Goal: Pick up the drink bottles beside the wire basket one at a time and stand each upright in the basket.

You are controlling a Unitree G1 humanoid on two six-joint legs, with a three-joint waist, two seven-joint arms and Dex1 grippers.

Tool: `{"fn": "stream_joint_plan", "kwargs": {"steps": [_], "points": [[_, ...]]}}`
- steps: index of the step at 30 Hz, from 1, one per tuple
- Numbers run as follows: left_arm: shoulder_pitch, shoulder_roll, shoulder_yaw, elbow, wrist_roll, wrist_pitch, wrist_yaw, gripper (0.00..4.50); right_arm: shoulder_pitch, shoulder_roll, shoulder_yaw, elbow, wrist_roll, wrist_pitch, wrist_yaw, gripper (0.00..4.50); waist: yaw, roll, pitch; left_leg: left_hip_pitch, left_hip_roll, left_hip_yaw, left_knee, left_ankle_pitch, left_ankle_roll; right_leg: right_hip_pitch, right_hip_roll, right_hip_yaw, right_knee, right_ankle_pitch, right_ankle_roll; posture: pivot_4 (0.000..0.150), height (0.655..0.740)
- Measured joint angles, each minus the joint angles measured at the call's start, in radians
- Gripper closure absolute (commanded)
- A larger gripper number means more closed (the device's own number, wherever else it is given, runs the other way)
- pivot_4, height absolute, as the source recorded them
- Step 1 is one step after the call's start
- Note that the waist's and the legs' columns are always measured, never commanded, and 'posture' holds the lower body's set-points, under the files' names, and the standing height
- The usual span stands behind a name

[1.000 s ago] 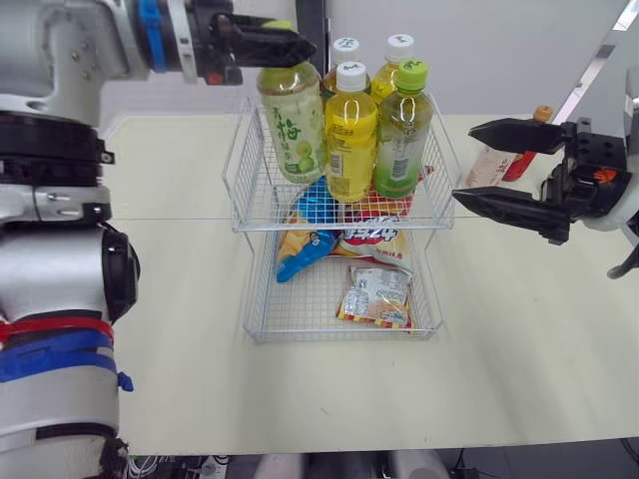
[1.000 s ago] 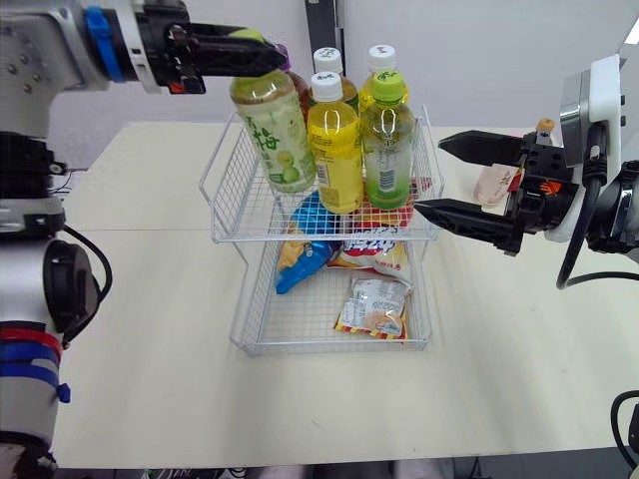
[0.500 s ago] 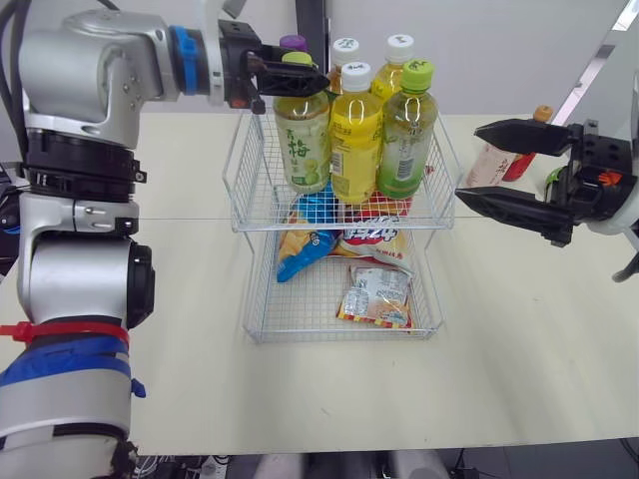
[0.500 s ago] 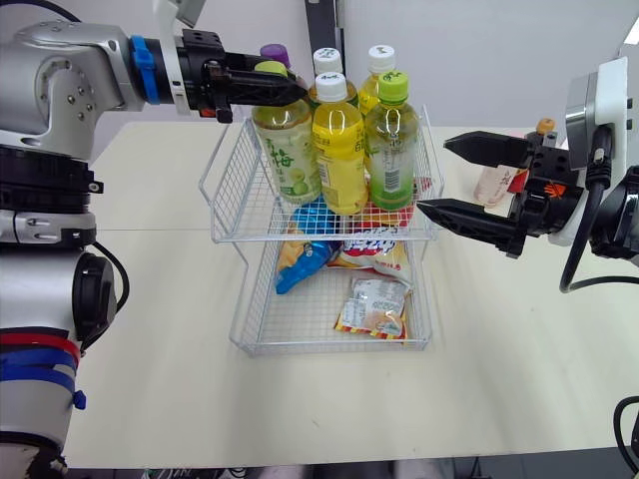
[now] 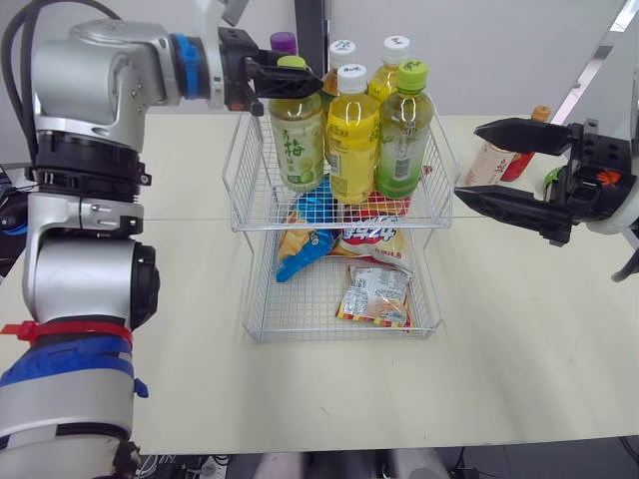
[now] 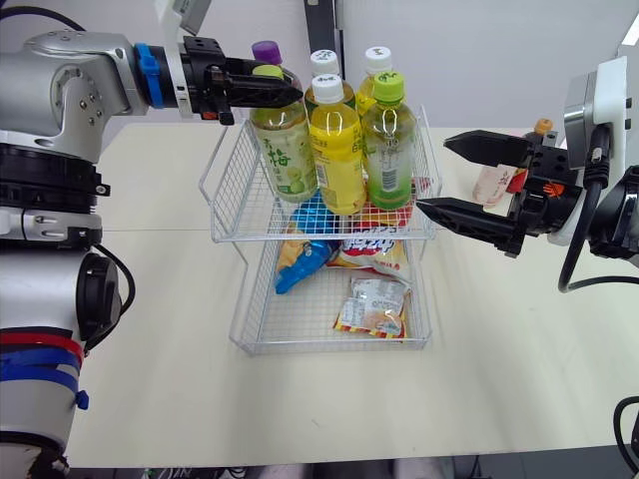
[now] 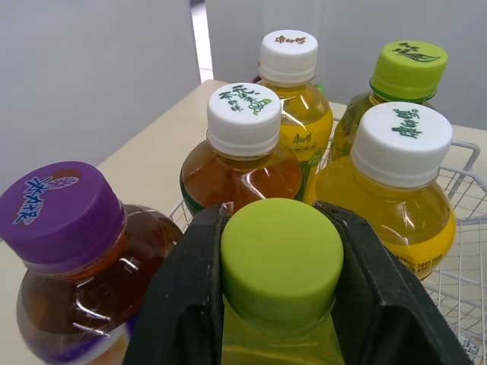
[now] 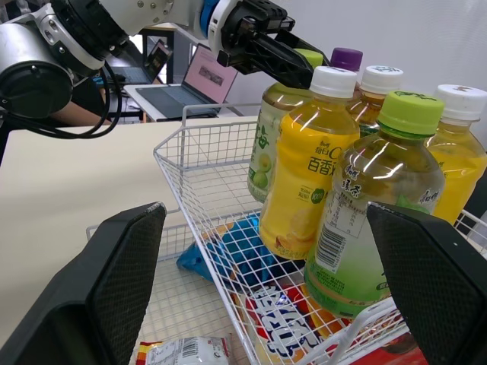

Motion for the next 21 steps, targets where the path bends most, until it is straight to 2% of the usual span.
{"fn": "stream_joint_plan", "kwargs": {"steps": [2, 4, 12, 21], "points": [[0.0, 0.01, 0.0, 0.0, 0.003, 0.0, -0.019, 3.12, 0.0, 0.0, 0.0, 0.001, 0.0, 0.0, 0.0, 0.0, -0.002, 0.0, 0.0, 0.0, 0.0, 0.0, 0.0, 0.0, 0.0, 0.0, 0.0, 0.0, 0.0, 0.0, 0.0, 0.15, 0.74], [0.0, 0.017, 0.0, 0.0, 0.003, 0.003, -0.03, 2.38, 0.0, -0.001, 0.0, 0.002, 0.0, 0.0, 0.0, 0.0, -0.003, 0.0, 0.0, 0.0, 0.0, 0.0, 0.0, 0.0, 0.0, 0.0, 0.0, 0.0, 0.0, 0.0, 0.0, 0.15, 0.74], [-0.005, 0.049, 0.015, 0.016, 0.001, 0.017, -0.074, 0.01, -0.001, -0.003, 0.0, 0.002, 0.001, 0.0, 0.0, 0.0, -0.005, 0.0, 0.0, 0.0, 0.0, 0.0, 0.0, 0.0, 0.0, 0.0, 0.0, 0.0, 0.0, 0.0, 0.0, 0.15, 0.74], [-0.016, 0.224, 0.136, -0.139, -0.111, 0.22, -0.118, 0.01, -0.002, -0.007, 0.002, 0.009, -0.008, -0.004, 0.003, 0.0, -0.008, 0.0, 0.0, 0.0, 0.0, 0.0, 0.0, 0.0, 0.0, 0.0, 0.0, 0.0, -0.001, 0.0, 0.0, 0.15, 0.74]]}}
